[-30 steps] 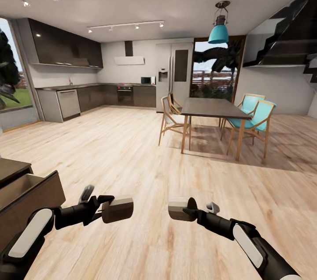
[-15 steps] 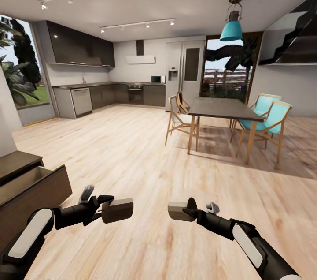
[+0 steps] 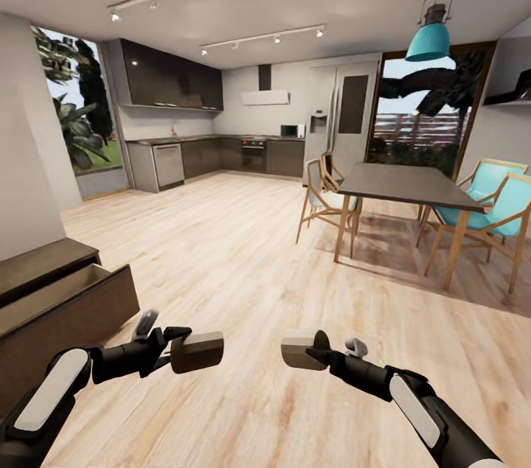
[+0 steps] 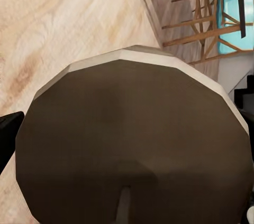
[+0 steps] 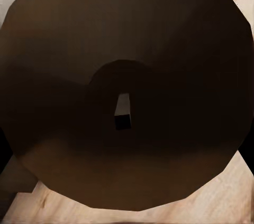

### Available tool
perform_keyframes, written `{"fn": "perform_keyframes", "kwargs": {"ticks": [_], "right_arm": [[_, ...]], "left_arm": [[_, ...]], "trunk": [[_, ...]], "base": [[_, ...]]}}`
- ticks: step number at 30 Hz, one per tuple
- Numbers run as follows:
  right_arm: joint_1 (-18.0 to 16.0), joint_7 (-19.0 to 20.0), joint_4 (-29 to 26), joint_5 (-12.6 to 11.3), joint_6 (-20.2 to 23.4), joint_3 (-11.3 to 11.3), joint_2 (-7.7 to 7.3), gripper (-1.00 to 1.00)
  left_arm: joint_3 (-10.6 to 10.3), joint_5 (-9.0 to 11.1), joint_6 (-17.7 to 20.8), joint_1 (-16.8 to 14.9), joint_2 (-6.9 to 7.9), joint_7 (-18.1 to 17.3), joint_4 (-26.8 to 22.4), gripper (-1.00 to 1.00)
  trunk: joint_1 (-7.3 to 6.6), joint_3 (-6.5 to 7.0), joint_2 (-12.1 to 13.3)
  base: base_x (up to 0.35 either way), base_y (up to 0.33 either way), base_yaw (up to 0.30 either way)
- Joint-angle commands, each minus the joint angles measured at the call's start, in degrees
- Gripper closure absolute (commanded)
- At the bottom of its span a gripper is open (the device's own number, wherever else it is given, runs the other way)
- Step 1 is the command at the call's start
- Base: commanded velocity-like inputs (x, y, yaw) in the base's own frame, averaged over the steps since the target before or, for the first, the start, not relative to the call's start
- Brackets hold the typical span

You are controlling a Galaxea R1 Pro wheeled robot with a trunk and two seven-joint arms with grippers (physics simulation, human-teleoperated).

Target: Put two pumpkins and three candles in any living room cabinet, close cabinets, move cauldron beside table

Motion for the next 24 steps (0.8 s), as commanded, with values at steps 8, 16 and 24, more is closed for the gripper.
{"fn": "perform_keyframes", "kwargs": {"ticks": [8,16,24], "right_arm": [[0.0,-0.2,0.0,-0.5,0.3,0.1,-0.06,1.0],[0.0,-0.4,0.0,-0.4,0.3,0.1,-0.03,1.0],[0.0,-0.4,0.0,-0.4,0.3,0.1,-0.01,1.0]], "left_arm": [[0.0,0.5,0.1,-0.1,0.03,0.4,0.0,1.0],[0.0,0.5,0.1,-0.1,0.0,0.4,0.0,1.0],[0.0,0.5,0.1,-0.1,0.03,0.4,0.0,1.0]], "trunk": [[0.0,-0.29,0.0],[0.0,-0.51,0.0],[0.0,-0.75,0.0]], "base": [[0.083,-0.278,0.271],[0.095,-0.278,0.271],[0.146,-0.277,0.271]]}}
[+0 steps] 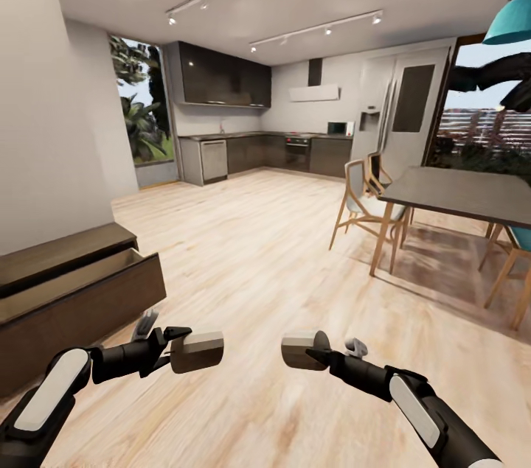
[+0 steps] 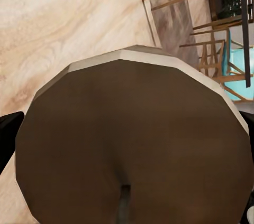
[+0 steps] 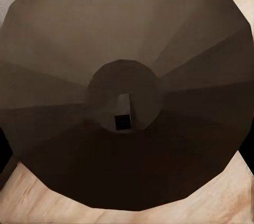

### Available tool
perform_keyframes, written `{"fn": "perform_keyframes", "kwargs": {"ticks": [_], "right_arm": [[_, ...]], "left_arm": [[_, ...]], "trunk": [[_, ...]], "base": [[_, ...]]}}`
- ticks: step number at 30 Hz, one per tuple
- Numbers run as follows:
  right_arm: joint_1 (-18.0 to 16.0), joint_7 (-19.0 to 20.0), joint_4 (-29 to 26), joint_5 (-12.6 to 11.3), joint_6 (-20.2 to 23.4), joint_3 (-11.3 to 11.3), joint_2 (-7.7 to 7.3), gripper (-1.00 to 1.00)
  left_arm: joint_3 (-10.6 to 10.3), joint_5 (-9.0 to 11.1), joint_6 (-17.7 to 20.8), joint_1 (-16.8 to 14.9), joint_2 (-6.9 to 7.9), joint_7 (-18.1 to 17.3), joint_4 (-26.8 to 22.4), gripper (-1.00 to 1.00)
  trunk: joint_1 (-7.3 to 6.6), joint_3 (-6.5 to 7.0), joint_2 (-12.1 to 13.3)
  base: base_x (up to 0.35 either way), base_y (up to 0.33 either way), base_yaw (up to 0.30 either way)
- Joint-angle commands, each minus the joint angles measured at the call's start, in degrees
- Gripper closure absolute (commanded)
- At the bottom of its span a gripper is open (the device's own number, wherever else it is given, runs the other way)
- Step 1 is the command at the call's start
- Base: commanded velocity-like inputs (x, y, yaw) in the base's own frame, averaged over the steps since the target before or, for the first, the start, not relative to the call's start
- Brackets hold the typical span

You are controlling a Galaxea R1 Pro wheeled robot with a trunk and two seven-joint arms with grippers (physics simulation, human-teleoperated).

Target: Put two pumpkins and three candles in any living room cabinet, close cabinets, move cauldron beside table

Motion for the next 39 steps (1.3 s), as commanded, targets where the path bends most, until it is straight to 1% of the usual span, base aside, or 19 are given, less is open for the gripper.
{"fn": "perform_keyframes", "kwargs": {"ticks": [1,7,11,30,35,39], "right_arm": [[0.0,0.0,0.0,-0.6,0.3,0.1,-0.04,1.0],[0.0,-1.0,0.0,-0.6,0.3,0.1,-0.03,1.0],[0.0,-1.1,-0.1,-0.6,0.2,0.1,-0.04,1.0],[0.0,-1.1,-0.1,-0.6,0.2,0.3,-0.03,1.0],[0.0,-1.2,-0.1,-0.6,0.2,0.5,-0.03,1.0],[0.0,-1.2,-0.1,-0.6,0.2,0.6,-0.04,1.0]], "left_arm": [[0.0,0.5,0.1,-0.1,0.01,0.4,0.0,1.0],[0.0,0.6,0.1,-0.1,0.02,0.4,0.0,1.0],[0.0,0.6,0.1,-0.1,0.08,0.4,0.1,1.0],[0.0,0.6,0.1,-0.1,0.02,0.4,0.1,1.0],[0.0,0.6,0.1,-0.1,0.0,0.4,0.1,1.0],[0.0,0.7,0.1,-0.1,0.03,0.3,0.1,1.0]], "trunk": [[0.01,-0.1,0.0],[0.01,-0.36,0.0],[0.01,-0.53,0.0],[0.01,-1.39,0.0],[0.01,-1.48,0.0],[0.01,-1.49,0.0]], "base": [[0.181,-0.261,0.27],[0.208,-0.219,0.269],[0.295,-0.098,0.268],[0.329,-0.003,0.268],[0.328,0.0,0.194],[0.124,0.0,0.265]]}}
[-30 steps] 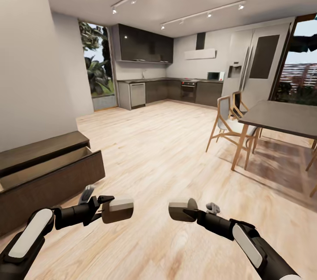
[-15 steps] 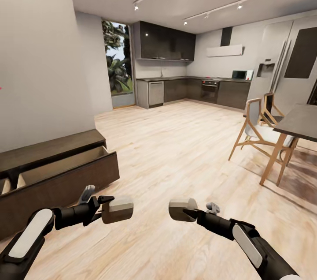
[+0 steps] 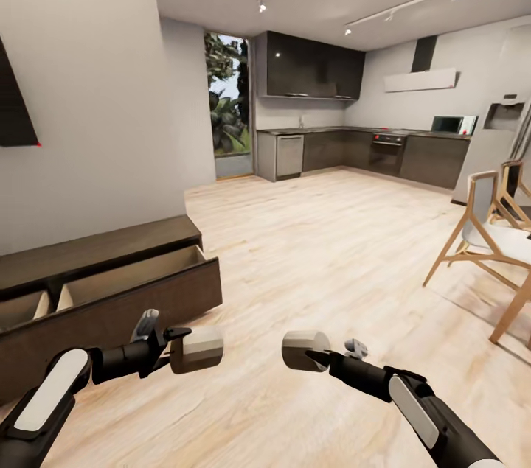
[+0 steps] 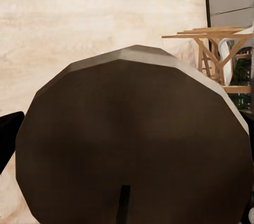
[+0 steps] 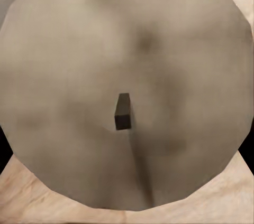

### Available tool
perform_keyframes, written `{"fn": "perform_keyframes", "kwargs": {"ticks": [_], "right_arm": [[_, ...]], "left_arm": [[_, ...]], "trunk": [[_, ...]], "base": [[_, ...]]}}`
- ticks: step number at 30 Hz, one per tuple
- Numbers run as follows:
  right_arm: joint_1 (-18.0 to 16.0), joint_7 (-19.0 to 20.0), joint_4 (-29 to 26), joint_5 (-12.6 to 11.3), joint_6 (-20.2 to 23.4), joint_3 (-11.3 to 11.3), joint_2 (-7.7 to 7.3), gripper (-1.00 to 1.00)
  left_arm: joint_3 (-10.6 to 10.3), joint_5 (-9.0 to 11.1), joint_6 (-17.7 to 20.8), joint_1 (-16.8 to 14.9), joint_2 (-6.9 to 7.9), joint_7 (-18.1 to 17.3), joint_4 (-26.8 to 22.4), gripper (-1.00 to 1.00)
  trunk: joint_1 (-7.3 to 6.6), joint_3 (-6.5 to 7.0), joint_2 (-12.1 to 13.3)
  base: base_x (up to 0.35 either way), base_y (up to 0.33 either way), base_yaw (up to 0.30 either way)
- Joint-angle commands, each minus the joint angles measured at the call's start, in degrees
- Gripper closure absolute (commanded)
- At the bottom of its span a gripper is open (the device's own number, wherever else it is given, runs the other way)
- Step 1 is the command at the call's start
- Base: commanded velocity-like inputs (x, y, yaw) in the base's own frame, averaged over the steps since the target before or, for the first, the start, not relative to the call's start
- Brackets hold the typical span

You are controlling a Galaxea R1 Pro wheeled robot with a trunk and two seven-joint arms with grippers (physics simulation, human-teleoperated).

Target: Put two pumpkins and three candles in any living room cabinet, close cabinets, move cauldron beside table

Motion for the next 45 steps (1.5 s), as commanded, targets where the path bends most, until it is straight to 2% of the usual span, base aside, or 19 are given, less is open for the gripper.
{"fn": "perform_keyframes", "kwargs": {"ticks": [1,3,9,45], "right_arm": [[0.0,-0.1,-0.1,-0.7,0.3,0.1,-0.05,1.0],[0.0,-0.1,-0.1,-0.7,0.3,0.2,-0.05,1.0],[0.0,-0.1,-0.1,-0.7,0.3,0.3,-0.06,1.0],[0.0,0.0,-0.1,-0.7,0.3,0.4,-0.11,1.0]], "left_arm": [[0.1,1.2,0.1,-0.1,0.08,0.3,0.0,1.0],[0.1,1.6,0.1,-0.1,0.13,0.3,0.0,1.0],[0.1,2.3,0.1,-0.1,0.18,0.3,-0.1,1.0],[-0.1,2.4,0.1,-0.1,0.0,0.3,0.0,1.0]], "trunk": [[-0.01,-0.06,0.0],[-0.01,-0.06,0.0],[-1.32,1.02,2.4],[-9.23,7.48,16.8]], "base": [[0.026,0.0,0.277],[0.014,0.0,0.278],[0.003,0.0,0.279],[0.0,0.0,0.28]]}}
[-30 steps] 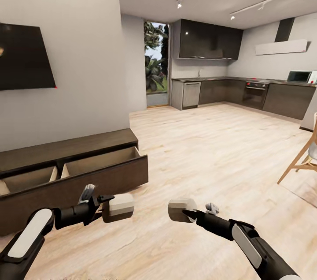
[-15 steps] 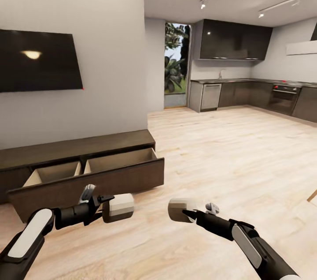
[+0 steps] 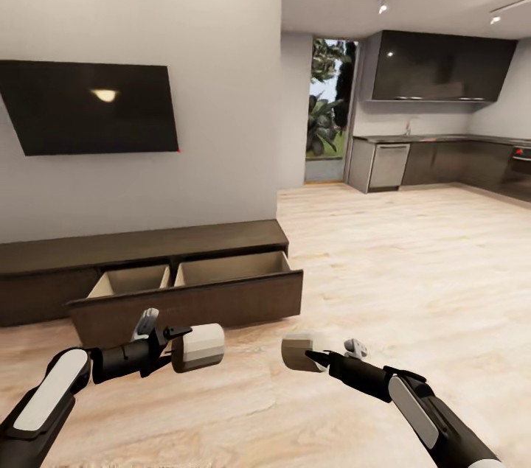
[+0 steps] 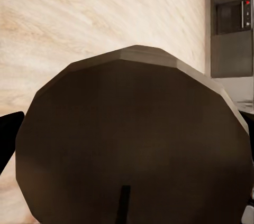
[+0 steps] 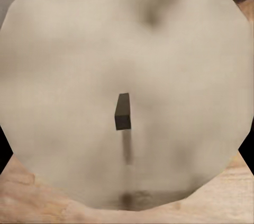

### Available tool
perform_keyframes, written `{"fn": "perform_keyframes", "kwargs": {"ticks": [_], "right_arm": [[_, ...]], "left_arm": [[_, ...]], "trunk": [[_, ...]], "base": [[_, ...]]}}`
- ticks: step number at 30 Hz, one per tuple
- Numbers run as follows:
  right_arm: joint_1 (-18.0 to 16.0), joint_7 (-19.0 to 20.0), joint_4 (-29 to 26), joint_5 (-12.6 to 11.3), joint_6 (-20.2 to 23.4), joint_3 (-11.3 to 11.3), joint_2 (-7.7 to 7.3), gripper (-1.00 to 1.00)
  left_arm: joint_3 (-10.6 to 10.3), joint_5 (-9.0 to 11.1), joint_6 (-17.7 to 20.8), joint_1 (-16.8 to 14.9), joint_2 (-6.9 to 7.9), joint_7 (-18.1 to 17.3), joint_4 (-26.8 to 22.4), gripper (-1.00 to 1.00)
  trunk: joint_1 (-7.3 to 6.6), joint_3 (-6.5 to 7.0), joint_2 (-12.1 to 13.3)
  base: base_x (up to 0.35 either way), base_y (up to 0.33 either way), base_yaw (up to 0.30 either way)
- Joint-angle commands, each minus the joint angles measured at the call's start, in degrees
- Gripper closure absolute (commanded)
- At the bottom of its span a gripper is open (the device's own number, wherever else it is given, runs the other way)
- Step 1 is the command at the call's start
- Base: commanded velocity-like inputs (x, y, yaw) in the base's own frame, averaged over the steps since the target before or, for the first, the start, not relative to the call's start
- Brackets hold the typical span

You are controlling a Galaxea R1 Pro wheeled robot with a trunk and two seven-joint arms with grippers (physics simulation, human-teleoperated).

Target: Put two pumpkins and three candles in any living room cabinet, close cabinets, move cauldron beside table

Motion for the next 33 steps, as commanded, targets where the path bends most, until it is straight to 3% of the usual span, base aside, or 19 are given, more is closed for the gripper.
{"fn": "perform_keyframes", "kwargs": {"ticks": [1,16,33], "right_arm": [[0.0,0.0,-0.1,-0.6,0.3,0.1,-0.05,1.0],[0.0,0.2,-0.1,-0.5,-0.5,-0.5,-0.08,1.0],[0.0,0.8,0.0,-0.6,-2.2,-0.5,-0.13,1.0]], "left_arm": [[0.0,0.9,0.1,-0.1,0.01,0.3,0.0,1.0],[0.0,0.9,0.1,-0.1,0.02,0.3,-0.1,1.0],[-0.1,0.9,0.1,-0.1,0.01,0.4,-0.1,1.0]], "trunk": [[-0.23,0.13,0.4],[-3.53,2.82,6.4],[-7.26,5.87,13.2]], "base": [[0.0,0.0,0.279],[0.0,0.0,0.267],[0.0,0.0,0.011]]}}
